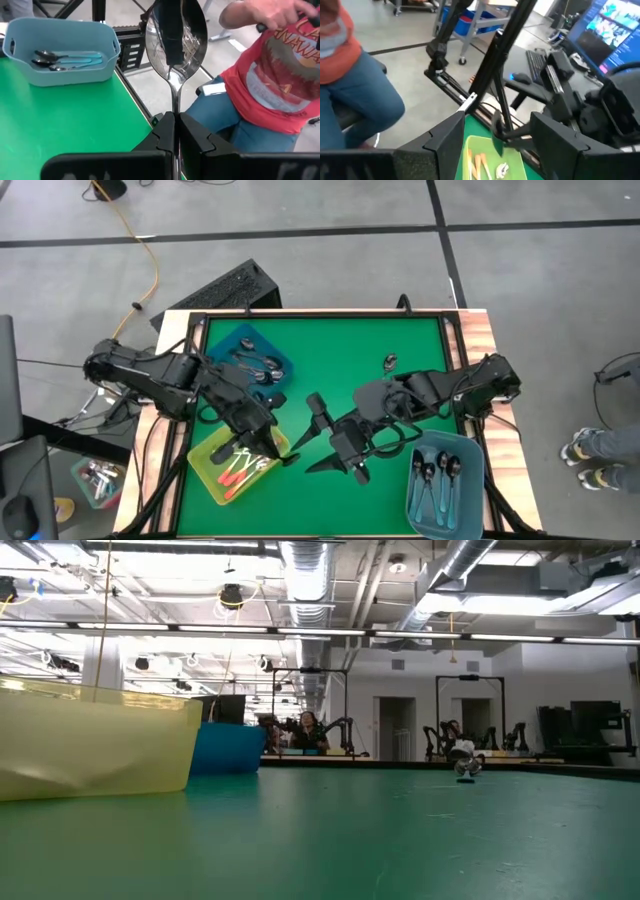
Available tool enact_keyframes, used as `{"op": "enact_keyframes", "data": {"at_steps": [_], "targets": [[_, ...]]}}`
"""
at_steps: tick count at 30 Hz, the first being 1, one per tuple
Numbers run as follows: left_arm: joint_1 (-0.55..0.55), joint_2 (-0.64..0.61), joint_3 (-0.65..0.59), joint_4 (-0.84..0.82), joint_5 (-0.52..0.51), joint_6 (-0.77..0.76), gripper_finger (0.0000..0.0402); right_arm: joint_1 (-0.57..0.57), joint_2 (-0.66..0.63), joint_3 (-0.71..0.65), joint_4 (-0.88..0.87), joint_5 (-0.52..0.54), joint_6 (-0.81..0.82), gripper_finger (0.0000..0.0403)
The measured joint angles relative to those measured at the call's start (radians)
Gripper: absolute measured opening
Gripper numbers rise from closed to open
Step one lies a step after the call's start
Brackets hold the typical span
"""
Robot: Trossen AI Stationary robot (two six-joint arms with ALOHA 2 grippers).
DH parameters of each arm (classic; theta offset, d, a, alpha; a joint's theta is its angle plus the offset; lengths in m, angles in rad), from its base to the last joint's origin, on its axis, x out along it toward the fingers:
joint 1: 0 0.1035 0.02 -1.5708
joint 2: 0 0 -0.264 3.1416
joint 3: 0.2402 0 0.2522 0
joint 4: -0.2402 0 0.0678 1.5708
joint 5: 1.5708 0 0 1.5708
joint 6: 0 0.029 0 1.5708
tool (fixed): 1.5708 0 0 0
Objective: Sort silverware by color (type)
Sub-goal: Put the black spoon into the dark blue bin
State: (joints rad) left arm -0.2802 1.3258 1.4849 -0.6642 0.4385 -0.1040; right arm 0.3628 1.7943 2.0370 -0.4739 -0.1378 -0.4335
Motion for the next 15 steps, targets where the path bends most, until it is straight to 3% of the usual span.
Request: {"op": "enact_keyframes", "data": {"at_steps": [11,15], "targets": [[0.000,0.002,0.000,0.000,-0.001,0.002,0.0000,-0.022,0.056,0.001,0.022,-0.023,0.047,0.0243],[0.000,0.002,0.000,-0.001,-0.004,0.002,0.0000,-0.022,0.073,0.000,0.045,-0.023,0.061,0.0225]]}}
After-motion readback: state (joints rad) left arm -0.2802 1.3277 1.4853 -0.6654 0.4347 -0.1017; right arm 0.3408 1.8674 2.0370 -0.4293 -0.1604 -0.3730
